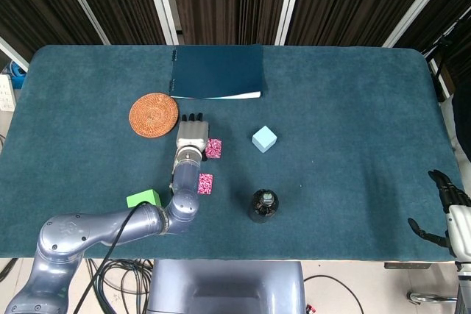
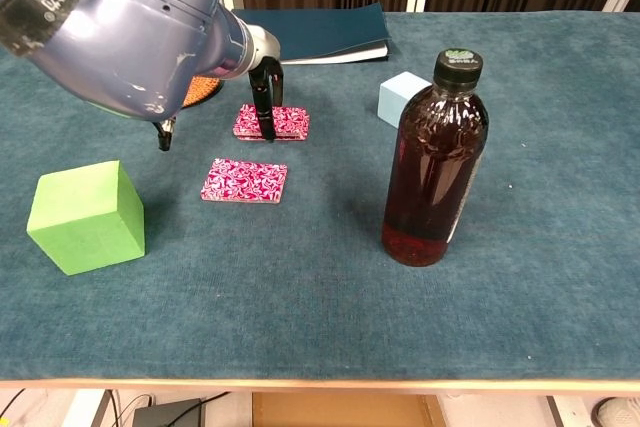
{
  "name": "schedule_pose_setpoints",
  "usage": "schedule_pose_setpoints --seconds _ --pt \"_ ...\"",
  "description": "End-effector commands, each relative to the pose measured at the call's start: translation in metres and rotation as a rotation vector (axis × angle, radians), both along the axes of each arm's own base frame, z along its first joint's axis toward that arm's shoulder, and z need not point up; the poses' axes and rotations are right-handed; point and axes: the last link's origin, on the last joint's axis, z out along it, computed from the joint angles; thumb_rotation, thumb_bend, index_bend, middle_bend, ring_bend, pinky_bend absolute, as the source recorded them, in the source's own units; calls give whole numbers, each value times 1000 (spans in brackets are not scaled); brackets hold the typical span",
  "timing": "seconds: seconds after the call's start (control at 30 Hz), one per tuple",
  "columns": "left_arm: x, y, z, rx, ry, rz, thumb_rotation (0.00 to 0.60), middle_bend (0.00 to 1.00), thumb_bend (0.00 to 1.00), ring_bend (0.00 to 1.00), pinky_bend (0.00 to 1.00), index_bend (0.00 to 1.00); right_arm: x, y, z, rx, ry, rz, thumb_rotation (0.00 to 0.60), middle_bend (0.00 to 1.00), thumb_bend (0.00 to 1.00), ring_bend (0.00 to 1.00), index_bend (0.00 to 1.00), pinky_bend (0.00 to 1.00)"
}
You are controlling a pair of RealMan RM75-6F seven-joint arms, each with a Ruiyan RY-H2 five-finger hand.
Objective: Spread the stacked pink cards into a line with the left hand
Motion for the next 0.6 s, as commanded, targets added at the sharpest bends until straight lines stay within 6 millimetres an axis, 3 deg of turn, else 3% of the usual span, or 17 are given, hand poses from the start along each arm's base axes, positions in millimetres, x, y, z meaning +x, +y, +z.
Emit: schedule_pose_setpoints --seconds 0.03,0.6 --pt "0 0 0 0 -1 1 600 120 258 0 0 490 0 0 0 0 0 0 600 52 234 131 69 185" --pt "1 -1 0 -3 2 -4 600 119 190 0 0 485 0 0 0 0 0 -4 600 52 234 131 69 185"
